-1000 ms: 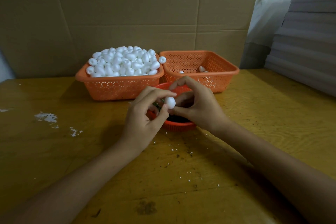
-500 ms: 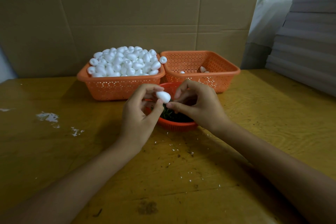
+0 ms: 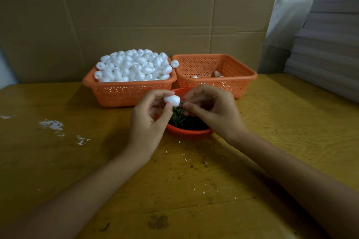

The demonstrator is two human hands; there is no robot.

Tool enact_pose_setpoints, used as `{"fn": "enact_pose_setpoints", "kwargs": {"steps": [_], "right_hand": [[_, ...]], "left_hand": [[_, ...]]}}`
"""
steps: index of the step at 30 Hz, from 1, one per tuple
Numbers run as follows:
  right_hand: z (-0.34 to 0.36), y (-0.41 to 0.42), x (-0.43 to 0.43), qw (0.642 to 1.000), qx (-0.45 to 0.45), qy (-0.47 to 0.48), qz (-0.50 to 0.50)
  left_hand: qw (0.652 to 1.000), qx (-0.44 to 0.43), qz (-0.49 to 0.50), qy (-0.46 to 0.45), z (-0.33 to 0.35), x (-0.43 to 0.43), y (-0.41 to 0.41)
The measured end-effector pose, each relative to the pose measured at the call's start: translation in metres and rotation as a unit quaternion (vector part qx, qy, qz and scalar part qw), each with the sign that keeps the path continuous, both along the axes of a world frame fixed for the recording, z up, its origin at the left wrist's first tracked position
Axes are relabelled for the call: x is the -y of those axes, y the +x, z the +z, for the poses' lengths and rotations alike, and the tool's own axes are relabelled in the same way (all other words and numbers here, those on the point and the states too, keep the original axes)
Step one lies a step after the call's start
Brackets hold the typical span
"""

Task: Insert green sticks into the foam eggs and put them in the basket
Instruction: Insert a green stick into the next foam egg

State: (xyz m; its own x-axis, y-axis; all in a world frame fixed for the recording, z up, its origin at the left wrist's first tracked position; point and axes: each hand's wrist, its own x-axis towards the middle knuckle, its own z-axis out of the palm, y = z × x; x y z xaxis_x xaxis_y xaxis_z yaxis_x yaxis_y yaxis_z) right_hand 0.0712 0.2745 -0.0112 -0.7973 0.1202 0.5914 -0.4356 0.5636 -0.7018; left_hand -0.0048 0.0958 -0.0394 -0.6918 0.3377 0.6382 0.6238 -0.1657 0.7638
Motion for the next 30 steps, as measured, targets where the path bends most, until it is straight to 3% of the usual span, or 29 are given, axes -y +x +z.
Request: {"fn": "enact_pose_setpoints", "kwargs": {"steps": [11,30], "right_hand": [[-0.0017,-0.0009,0.0022,1.000,-0.002,-0.017,-0.003],[0.0015,0.0004,0.0023,0.997,0.039,0.064,-0.002]], "left_hand": [[1.000,-0.002,-0.008,-0.006,-0.0007,-0.0003,-0.0012],[0.999,-0.027,-0.020,-0.008,0.0007,-0.0008,0.0044]]}}
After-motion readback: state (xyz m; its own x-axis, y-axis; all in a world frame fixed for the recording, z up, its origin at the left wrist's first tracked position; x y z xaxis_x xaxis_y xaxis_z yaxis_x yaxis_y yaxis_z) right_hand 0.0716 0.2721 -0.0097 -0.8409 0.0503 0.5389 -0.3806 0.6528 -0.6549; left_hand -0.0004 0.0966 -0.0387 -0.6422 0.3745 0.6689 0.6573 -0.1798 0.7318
